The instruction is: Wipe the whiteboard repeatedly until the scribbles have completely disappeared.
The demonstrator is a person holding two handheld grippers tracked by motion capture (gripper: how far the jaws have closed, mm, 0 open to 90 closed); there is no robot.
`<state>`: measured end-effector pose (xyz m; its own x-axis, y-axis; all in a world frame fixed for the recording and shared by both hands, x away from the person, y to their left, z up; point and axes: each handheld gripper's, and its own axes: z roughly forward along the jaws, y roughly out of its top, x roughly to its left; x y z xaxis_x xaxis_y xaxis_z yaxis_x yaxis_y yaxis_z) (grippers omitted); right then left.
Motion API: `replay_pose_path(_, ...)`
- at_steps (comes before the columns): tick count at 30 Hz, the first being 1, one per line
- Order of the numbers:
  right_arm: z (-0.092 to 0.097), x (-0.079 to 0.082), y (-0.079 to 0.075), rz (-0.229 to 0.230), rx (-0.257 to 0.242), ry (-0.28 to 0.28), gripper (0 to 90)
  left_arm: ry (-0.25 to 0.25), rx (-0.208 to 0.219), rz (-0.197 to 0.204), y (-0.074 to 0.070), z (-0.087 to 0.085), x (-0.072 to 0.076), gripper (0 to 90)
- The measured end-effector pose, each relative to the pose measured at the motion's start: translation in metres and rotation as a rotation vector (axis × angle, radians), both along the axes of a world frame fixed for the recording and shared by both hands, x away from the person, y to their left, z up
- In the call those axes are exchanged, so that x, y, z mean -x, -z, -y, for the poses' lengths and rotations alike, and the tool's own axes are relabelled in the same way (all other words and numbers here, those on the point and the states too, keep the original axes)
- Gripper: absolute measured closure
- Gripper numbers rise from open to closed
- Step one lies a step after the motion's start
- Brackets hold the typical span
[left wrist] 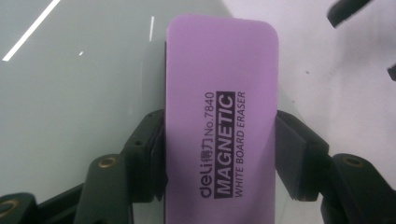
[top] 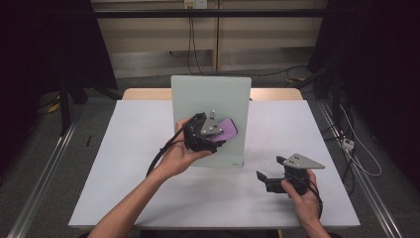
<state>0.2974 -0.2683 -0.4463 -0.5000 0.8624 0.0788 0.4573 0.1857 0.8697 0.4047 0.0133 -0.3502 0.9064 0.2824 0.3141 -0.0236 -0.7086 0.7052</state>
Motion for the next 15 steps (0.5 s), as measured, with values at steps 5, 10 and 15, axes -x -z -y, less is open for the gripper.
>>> replay_pose_path(5,0.001,0.001,-0.001,0.001,0.0,0.0,7.1,0.041,-0.03,-0.021,0.017,0.014,0.007,40.9)
replay_pose_path(10,0.001,0.001,0.0,0.003,-0.001,-0.001,7.1,0.065,-0.041,-0.049,0.03,0.021,0.011,40.9)
replay_pose_path(15,0.001,0.001,-0.001,0.003,-0.001,-0.001,7.1,0.055,-0.012,-0.052,0.025,0.017,0.008,41.0)
